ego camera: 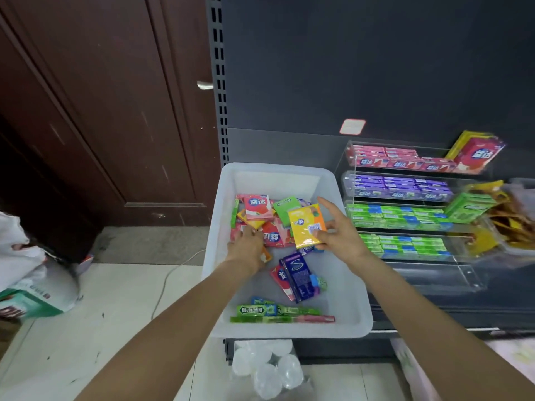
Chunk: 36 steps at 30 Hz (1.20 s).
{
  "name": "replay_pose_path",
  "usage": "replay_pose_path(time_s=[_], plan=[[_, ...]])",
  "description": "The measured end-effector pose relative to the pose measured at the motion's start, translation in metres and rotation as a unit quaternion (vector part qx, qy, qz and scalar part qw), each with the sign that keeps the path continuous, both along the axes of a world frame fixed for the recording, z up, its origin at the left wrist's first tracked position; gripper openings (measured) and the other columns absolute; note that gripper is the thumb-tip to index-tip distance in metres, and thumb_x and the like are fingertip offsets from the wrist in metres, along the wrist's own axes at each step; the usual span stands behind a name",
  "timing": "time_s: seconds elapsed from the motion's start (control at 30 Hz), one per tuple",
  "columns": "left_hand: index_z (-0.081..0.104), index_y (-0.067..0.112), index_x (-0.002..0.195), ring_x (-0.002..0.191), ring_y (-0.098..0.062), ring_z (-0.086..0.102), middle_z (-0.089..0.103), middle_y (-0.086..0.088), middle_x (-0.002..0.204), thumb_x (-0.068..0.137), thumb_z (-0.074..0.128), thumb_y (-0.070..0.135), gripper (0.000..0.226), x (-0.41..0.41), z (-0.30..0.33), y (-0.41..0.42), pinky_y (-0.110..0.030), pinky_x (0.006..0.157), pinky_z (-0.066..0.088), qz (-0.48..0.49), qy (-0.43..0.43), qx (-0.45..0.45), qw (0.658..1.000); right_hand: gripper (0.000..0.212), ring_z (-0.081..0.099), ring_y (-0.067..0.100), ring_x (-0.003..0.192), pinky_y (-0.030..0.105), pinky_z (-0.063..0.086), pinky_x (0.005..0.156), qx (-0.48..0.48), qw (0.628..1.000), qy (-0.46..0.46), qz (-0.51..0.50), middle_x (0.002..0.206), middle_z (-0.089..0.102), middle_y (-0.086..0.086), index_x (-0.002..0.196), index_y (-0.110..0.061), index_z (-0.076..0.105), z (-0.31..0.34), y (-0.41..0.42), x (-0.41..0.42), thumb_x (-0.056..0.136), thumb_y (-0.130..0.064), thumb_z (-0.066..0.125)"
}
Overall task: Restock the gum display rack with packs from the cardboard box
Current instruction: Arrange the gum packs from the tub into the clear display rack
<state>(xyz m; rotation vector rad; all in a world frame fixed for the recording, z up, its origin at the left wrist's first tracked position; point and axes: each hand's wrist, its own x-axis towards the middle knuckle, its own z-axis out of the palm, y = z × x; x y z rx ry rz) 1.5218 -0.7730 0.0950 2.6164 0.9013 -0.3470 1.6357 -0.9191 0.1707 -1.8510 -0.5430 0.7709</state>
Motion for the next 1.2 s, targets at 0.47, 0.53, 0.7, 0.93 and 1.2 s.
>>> replay_pose_path(time_s=[0.47, 0.53, 0.7, 0.93, 1.2], plan=[[0.047, 0.010, 0.130, 0.082, -0.008, 0.061, 0.060, 0.005, 0.101, 0.082, 0.066, 0.009, 0.052, 0.015, 0.075, -0.030, -0.028, 0.082, 0.054, 0.179, -0.378, -0.375, 0.828, 0.029, 0.062, 0.006, 0.087, 0.020, 0.057, 0.073, 0.116, 0.992, -0.026, -0.043, 0.118, 0.060, 0.005, 0.116, -0.010, 0.061, 0.030, -0.028, 0.007, 0.090, 0.001, 0.055], [0.051, 0.008, 0.125, 0.088, -0.016, 0.064, 0.064, -0.004, 0.108, 0.087, 0.059, 0.010, 0.039, 0.026, 0.086, -0.043, -0.038, 0.088, 0.054, 0.199, -0.366, -0.467, 0.780, 0.031, 0.064, 0.001, 0.085, 0.018, 0.055, 0.078, 0.133, 0.990, -0.024, -0.034, 0.114, 0.064, 0.001, 0.116, -0.007, 0.062, 0.035, -0.038, 0.016, 0.085, -0.001, 0.063], [0.061, 0.008, 0.090, 0.082, -0.023, 0.060, 0.064, -0.009, 0.088, 0.094, 0.046, 0.016, 0.017, 0.060, 0.113, -0.081, -0.040, 0.082, 0.054, 0.202, -0.352, -0.606, 0.684, 0.042, 0.064, 0.001, 0.075, 0.018, 0.052, 0.076, 0.090, 0.988, -0.122, -0.010, 0.085, 0.068, -0.004, 0.109, -0.011, 0.065, 0.050, -0.069, 0.048, 0.071, 0.001, 0.077], [0.058, 0.002, 0.105, 0.083, -0.020, 0.065, 0.066, -0.013, 0.092, 0.096, 0.048, 0.011, 0.016, 0.128, 0.121, -0.145, -0.034, 0.072, 0.056, 0.220, -0.317, -0.665, 0.639, 0.037, 0.048, 0.015, 0.045, 0.033, 0.040, 0.051, -0.028, 0.941, -0.334, -0.050, 0.051, 0.054, 0.007, 0.057, -0.017, 0.055, 0.061, -0.140, 0.112, 0.086, -0.039, 0.062], [0.064, 0.016, 0.106, 0.077, -0.017, 0.062, 0.066, -0.005, 0.094, 0.091, 0.059, 0.014, 0.016, 0.180, 0.115, -0.203, -0.032, 0.072, 0.053, 0.219, -0.350, -0.482, 0.772, 0.018, 0.056, 0.010, 0.053, 0.031, 0.049, 0.060, 0.025, 0.974, -0.216, -0.066, 0.066, 0.061, 0.012, 0.076, -0.017, 0.068, 0.051, -0.211, 0.195, 0.089, -0.026, 0.061]])
